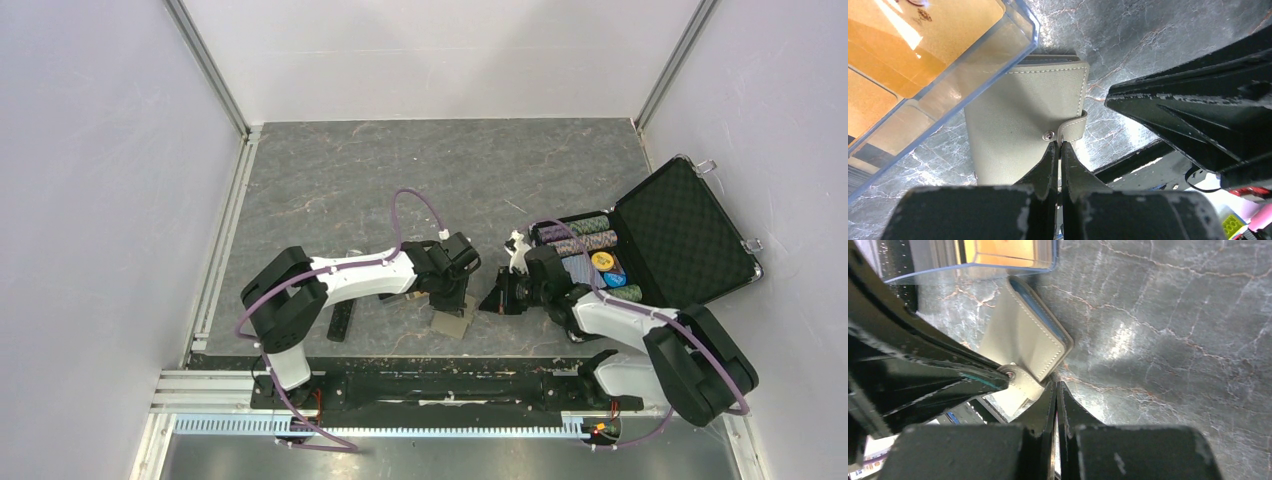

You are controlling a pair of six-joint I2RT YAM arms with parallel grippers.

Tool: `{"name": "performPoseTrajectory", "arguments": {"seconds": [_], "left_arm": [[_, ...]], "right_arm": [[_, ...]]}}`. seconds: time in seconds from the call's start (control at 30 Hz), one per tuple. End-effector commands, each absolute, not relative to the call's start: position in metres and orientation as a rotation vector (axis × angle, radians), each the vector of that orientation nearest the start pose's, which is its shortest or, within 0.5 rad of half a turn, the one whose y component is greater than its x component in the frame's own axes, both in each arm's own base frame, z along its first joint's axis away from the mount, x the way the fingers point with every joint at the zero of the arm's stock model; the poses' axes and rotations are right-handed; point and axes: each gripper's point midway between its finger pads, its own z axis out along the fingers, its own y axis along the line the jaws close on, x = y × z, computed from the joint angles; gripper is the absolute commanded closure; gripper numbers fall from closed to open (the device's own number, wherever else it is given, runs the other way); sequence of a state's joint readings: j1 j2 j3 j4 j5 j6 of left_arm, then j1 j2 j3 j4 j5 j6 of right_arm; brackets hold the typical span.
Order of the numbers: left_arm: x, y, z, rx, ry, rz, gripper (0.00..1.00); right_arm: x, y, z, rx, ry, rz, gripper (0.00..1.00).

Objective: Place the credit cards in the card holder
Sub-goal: Close the card holder at the corner of the board.

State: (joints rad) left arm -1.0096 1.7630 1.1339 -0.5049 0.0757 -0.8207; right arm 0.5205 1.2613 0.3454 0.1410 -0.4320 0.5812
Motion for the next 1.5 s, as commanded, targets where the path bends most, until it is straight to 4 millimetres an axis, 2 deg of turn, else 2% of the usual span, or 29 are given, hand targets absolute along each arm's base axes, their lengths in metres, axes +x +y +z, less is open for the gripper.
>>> {"name": "performPoseTrajectory", "arguments": {"seconds": [0.0, 0.13, 0.43, 0.67, 1.0, 1.2, 1.37, 1.47], "left_arm": [[0.173, -0.349, 0.044, 0.373, 2.826, -0.524, 0.98], [0.173, -0.35, 0.045, 0.377, 2.824, -0.528, 0.98], [0.177, -0.355, 0.057, 0.391, 2.784, -0.555, 0.98], [0.185, -0.344, 0.058, 0.399, 2.765, -0.455, 0.98], [0.18, -0.337, 0.043, 0.418, 2.809, -0.389, 0.96], [0.176, -0.337, 0.039, 0.431, 2.825, -0.386, 0.94], [0.176, -0.332, 0.037, 0.423, 2.83, -0.351, 0.76], [0.175, -0.332, 0.038, 0.425, 2.83, -0.352, 0.73]], "right_arm": [[0.205, 0.228, 0.056, -0.232, 2.363, 1.058, 1.0], [0.212, 0.238, 0.061, -0.22, 2.345, 1.105, 1.0], [0.21, 0.249, 0.032, -0.202, 2.456, 1.116, 1.0], [0.205, 0.247, 0.02, -0.211, 2.504, 1.089, 1.0], [0.208, 0.247, 0.025, -0.217, 2.491, 1.088, 1.0], [0.21, 0.248, 0.04, -0.239, 2.447, 1.098, 1.0], [0.204, 0.255, 0.056, -0.287, 2.396, 1.15, 1.0], [0.199, 0.264, 0.058, -0.311, 2.389, 1.176, 1.0]]}}
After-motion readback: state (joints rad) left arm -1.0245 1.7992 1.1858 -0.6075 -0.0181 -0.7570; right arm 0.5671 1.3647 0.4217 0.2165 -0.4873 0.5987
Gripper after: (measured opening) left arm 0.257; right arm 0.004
